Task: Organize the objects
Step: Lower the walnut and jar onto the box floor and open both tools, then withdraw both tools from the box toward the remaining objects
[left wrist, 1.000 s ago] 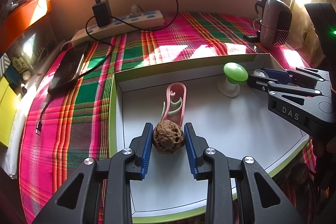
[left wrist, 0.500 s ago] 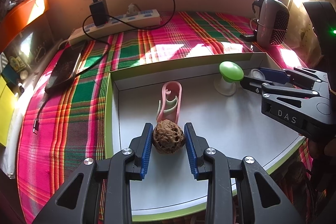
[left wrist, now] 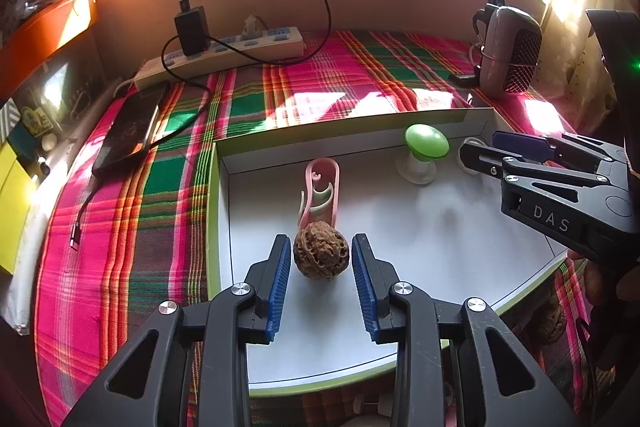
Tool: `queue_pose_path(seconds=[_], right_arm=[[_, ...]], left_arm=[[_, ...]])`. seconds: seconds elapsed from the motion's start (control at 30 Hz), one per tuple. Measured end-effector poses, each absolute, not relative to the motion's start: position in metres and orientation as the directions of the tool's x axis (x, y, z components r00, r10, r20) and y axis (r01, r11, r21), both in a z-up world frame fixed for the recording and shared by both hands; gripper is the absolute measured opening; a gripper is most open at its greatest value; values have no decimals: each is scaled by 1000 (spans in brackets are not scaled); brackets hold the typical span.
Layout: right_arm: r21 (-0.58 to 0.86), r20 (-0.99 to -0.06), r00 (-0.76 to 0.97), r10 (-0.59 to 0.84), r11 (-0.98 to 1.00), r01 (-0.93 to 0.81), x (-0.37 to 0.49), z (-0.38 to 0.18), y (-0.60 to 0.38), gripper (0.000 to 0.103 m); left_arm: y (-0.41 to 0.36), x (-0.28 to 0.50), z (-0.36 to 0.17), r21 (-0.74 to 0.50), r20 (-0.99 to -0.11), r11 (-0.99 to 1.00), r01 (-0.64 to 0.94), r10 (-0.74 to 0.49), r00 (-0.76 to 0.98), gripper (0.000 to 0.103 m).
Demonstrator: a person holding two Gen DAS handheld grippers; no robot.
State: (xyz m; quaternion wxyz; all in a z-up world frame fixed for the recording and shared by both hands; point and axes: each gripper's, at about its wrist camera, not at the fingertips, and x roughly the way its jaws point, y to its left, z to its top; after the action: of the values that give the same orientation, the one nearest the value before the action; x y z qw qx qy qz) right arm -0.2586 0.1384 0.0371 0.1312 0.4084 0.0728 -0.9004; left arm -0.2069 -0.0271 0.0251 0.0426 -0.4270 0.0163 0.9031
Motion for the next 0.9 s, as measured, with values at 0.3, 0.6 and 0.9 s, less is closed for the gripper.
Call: queue_pose_path(seconds=[0.3, 0.6, 0.9], right_arm=[[-10, -734, -653, -187, -958, 285, -238, 48, 141, 42], [2, -717, -671, -190, -963, 271, -211, 56, 150, 42], [15, -703, -685, -193, -966, 257, -183, 61, 157, 42]], left_arm=[[-27, -188, 38, -4, -750, -995, -97, 67, -658, 30], [-27, -162, 50, -8, -721, -995, -100, 75, -688, 30], [-29, -140, 54, -29, -713, -994, -109, 97, -695, 30]])
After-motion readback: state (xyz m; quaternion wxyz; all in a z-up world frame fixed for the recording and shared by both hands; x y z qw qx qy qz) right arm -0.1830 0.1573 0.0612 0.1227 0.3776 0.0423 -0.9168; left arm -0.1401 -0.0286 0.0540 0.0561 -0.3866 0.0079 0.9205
